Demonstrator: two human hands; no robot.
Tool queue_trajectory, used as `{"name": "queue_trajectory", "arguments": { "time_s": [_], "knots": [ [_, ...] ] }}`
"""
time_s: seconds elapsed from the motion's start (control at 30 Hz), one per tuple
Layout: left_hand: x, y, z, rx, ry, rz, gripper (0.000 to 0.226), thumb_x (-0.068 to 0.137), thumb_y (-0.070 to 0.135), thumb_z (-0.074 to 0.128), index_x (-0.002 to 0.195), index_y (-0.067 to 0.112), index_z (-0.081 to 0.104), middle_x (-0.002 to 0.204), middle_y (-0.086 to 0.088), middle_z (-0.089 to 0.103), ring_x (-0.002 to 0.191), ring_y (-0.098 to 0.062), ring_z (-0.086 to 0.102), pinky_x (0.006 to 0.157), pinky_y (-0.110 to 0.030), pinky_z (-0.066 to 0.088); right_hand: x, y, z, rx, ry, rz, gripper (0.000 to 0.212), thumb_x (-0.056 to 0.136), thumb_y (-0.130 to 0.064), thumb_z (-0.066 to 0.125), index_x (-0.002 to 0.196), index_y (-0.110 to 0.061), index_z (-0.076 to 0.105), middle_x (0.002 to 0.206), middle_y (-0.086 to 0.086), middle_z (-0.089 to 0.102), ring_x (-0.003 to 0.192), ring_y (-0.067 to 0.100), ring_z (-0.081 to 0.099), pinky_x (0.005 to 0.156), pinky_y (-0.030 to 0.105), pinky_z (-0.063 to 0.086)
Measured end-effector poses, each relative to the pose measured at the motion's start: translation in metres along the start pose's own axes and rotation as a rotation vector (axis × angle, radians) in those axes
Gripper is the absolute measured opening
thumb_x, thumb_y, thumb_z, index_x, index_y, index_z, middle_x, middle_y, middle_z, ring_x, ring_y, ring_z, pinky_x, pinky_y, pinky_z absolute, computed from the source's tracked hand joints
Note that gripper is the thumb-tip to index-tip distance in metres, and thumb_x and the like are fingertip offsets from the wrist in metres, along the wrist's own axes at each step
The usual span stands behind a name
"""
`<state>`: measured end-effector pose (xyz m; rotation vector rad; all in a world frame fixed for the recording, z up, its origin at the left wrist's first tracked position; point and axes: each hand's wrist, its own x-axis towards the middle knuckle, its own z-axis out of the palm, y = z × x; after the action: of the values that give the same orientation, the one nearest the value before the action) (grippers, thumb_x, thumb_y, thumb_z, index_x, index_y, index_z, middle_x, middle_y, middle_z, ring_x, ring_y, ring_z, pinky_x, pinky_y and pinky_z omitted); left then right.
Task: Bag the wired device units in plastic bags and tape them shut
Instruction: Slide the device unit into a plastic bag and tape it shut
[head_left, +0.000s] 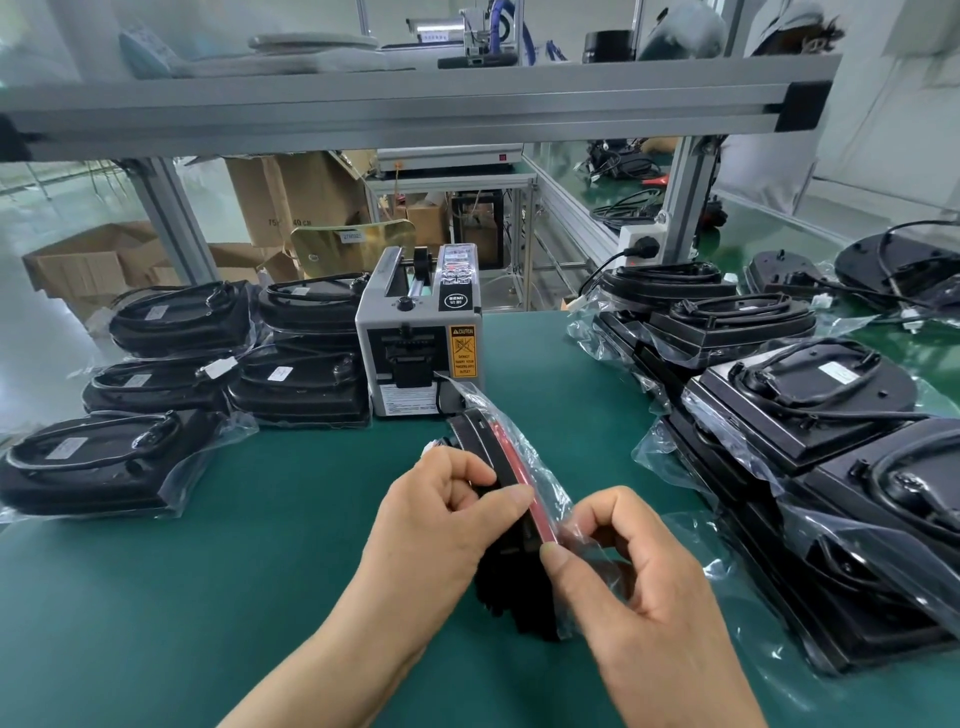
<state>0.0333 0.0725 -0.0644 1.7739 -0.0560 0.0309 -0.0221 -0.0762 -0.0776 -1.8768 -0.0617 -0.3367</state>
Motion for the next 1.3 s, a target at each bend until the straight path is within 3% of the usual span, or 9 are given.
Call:
{"name": "queue_trajectory", "arguments": {
  "time_s": [0.27,0.43,0.53,0.63,0.73,0.8,0.97,1.13,1.3],
  "knots": [
    [-0.007,-0.002,-0.008,-0.031,-0.17,0.01,0.056,0.05,0.054,0.08,0.096,0.028,0.061,0.064,0.016,0.047,0.058,-0.004,0.042,0.055,-0.014,0.04,0.006,-0.001,-0.009,0.12,-0.08,0.098,0.017,0.083,-0.026,0.075,0.076,-0.023,0.059,0.066,-0.01,0.059,0.051,0.003,0.05,0.053,0.014,0.041],
    [-0.004,-0.001,-0.009,-0.013,-0.178,0.019,0.058,0.049,0.055,0.081,0.096,0.028,0.061,0.063,0.016,0.045,0.057,-0.004,0.041,0.053,-0.014,0.038,0.049,-0.021,-0.017,-0.059,-0.127,0.079,0.046,0.065,-0.068,0.066,0.088,-0.028,0.062,0.082,-0.012,0.066,0.077,0.001,0.061,0.07,0.016,0.044],
    [-0.003,0.0,-0.007,0.01,-0.193,0.009,0.055,0.05,0.053,0.081,0.095,0.028,0.061,0.062,0.015,0.044,0.055,-0.004,0.038,0.052,-0.014,0.036,0.092,-0.031,-0.003,-0.352,-0.119,0.06,0.043,0.069,-0.062,0.071,0.094,-0.031,0.054,0.092,-0.013,0.06,0.082,0.003,0.057,0.074,0.023,0.047],
    [-0.003,0.002,-0.011,0.04,-0.235,-0.01,0.05,0.05,0.055,0.082,0.09,0.033,0.061,0.062,0.016,0.045,0.056,-0.004,0.038,0.054,-0.017,0.038,0.124,-0.032,0.013,-0.592,-0.18,0.037,0.039,0.078,-0.048,0.071,0.101,-0.021,0.053,0.091,-0.008,0.06,0.086,0.015,0.059,0.079,0.036,0.051],
    [0.007,0.006,-0.02,0.066,-0.301,-0.022,0.04,0.051,0.055,0.083,0.081,0.035,0.065,0.062,0.016,0.051,0.058,-0.004,0.044,0.056,-0.017,0.04,0.131,-0.023,0.023,-0.679,-0.171,0.007,0.022,0.085,-0.039,0.066,0.088,-0.02,0.056,0.083,-0.004,0.062,0.082,0.021,0.061,0.075,0.037,0.052],
    [0.029,0.006,-0.029,-0.019,-0.217,-0.051,0.025,0.065,0.047,0.081,0.072,0.028,0.068,0.061,0.01,0.055,0.055,-0.007,0.046,0.054,-0.018,0.039,0.128,-0.017,0.026,-0.699,-0.143,-0.007,0.02,0.089,-0.04,0.063,0.081,-0.024,0.054,0.08,-0.008,0.061,0.079,0.019,0.059,0.067,0.033,0.046],
    [0.131,-0.009,-0.05,-0.395,0.289,-0.387,0.014,0.093,0.019,0.068,0.08,0.016,0.066,0.062,0.005,0.057,0.046,-0.004,0.046,0.041,-0.016,0.039,0.123,-0.013,0.023,-0.706,-0.105,-0.035,0.022,0.095,-0.04,0.059,0.081,-0.026,0.052,0.077,-0.01,0.059,0.074,0.013,0.058,0.065,0.032,0.044],
    [0.173,-0.022,-0.038,-0.451,0.315,-0.541,0.017,0.094,0.024,0.068,0.08,0.017,0.062,0.06,0.007,0.057,0.038,-0.001,0.048,0.038,-0.015,0.035,0.123,-0.012,0.023,-0.7,-0.103,-0.026,0.025,0.095,-0.041,0.058,0.076,-0.028,0.048,0.075,-0.011,0.057,0.07,0.009,0.055,0.063,0.03,0.042],
    [0.187,-0.015,-0.03,-0.58,0.404,-0.595,0.009,0.091,0.019,0.069,0.097,0.017,0.062,0.058,0.006,0.057,0.034,-0.001,0.047,0.039,-0.014,0.033,0.123,-0.012,0.028,-0.687,-0.099,-0.017,0.028,0.094,-0.044,0.06,0.075,-0.027,0.048,0.075,-0.012,0.056,0.07,0.008,0.053,0.064,0.03,0.04]
  ]
}}
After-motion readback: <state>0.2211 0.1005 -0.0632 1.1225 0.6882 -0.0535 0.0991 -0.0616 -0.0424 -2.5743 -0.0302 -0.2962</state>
